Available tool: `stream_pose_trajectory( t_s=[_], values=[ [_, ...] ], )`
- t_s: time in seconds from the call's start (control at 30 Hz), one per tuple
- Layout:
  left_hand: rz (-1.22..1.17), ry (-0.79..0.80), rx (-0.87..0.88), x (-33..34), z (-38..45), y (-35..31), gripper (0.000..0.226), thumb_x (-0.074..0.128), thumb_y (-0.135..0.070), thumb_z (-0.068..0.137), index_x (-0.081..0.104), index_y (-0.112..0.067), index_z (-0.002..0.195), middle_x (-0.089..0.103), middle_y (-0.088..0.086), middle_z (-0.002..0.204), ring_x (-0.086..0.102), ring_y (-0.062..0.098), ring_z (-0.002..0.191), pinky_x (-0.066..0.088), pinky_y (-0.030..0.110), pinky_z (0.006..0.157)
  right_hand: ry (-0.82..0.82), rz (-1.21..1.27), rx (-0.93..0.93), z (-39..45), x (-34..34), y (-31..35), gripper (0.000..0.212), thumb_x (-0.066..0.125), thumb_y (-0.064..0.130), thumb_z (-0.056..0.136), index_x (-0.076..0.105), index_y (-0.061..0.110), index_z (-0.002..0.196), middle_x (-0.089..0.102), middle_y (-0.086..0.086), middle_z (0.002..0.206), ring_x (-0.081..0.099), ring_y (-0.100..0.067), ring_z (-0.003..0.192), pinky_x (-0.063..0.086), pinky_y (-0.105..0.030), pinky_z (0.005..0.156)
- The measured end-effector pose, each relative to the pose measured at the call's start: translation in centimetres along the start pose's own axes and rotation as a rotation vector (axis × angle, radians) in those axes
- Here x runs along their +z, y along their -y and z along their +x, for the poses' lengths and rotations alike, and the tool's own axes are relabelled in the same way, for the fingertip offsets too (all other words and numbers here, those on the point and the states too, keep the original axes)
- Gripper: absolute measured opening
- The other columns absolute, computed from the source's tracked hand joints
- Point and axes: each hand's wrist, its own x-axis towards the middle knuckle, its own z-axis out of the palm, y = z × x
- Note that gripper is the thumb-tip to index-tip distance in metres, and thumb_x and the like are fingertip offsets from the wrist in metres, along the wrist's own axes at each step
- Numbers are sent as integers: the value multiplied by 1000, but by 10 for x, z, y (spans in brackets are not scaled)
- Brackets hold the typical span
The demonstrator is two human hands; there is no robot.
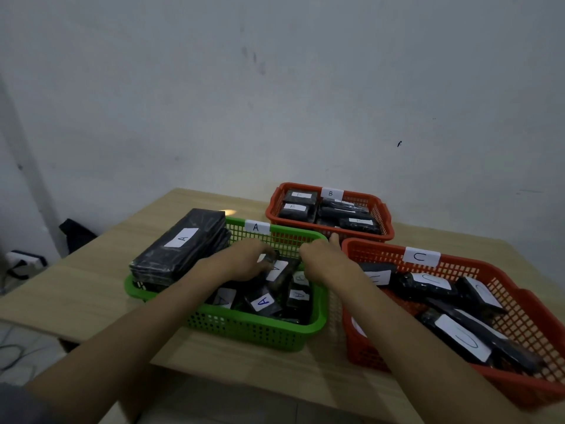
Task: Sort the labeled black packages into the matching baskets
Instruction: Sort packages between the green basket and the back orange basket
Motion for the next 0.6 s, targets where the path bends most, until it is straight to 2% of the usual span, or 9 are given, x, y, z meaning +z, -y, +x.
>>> stream_pose_trajectory(
  t_s=[0.07, 0.13, 0.23, 0.3, 0.4, 0.5, 0.53, 0.6],
  values=[
    [29, -75, -36, -8, -2, 4, 37, 58, -19, 96, 59, -14, 132, 62, 9, 130, 59, 25, 114, 47, 36, 95, 110, -57, -26, 9, -5, 4, 17, 58, 13, 89, 47, 21, 78, 47, 0, 77, 46, -24, 85, 20, -55, 104],
    [78, -178, -59, -13, -2, 9, 37, 56, -15, 95, 58, -14, 131, 62, 10, 128, 59, 25, 112, 50, 38, 94, 211, -41, -11, 16, -6, 8, 12, 59, 22, 90, 50, 22, 82, 52, 0, 84, 50, -24, 93, 19, -55, 103],
    [53, -279, -69, -19, 0, 16, 35, 52, -13, 94, 60, -15, 128, 64, 9, 123, 62, 23, 104, 53, 37, 88, 267, -47, 26, 26, -2, 13, 13, 59, 27, 89, 50, 21, 82, 56, -4, 96, 51, -26, 101, 18, -57, 104],
    [20, -311, -79, -21, 2, 18, 35, 52, -15, 94, 60, -15, 128, 64, 9, 122, 62, 23, 103, 53, 36, 88, 285, -66, 41, 32, 1, 15, 16, 61, 30, 88, 49, 21, 81, 57, -5, 99, 52, -28, 107, 17, -59, 104],
    [5, -297, -64, -17, 4, 18, 32, 56, -18, 92, 63, -17, 123, 66, 7, 119, 63, 23, 102, 53, 38, 88, 411, -63, 105, 46, 4, 13, 25, 62, 38, 89, 46, 21, 82, 55, -6, 105, 49, -33, 115, 15, -63, 107],
    [-31, -286, -64, -12, 4, 17, 32, 59, -23, 92, 62, -17, 123, 65, 6, 120, 62, 22, 106, 52, 39, 92, 466, -43, 163, 58, 6, 15, 27, 61, 37, 91, 54, 19, 109, 53, -7, 127, 43, -34, 126, 13, -62, 109],
    [-39, -285, -66, -10, 3, 16, 32, 58, -23, 93, 62, -16, 124, 65, 6, 121, 61, 22, 108, 51, 39, 93, 466, -30, 167, 60, 7, 16, 29, 62, 34, 91, 53, 18, 114, 53, -8, 128, 42, -34, 128, 12, -62, 110],
    [-37, -291, -66, -8, 4, 17, 33, 56, -22, 95, 60, -15, 126, 63, 7, 123, 59, 22, 110, 50, 37, 94, 429, -36, 153, 60, 8, 18, 25, 64, 30, 89, 51, 18, 106, 55, -7, 110, 46, -33, 124, 12, -62, 108]
  ],
)
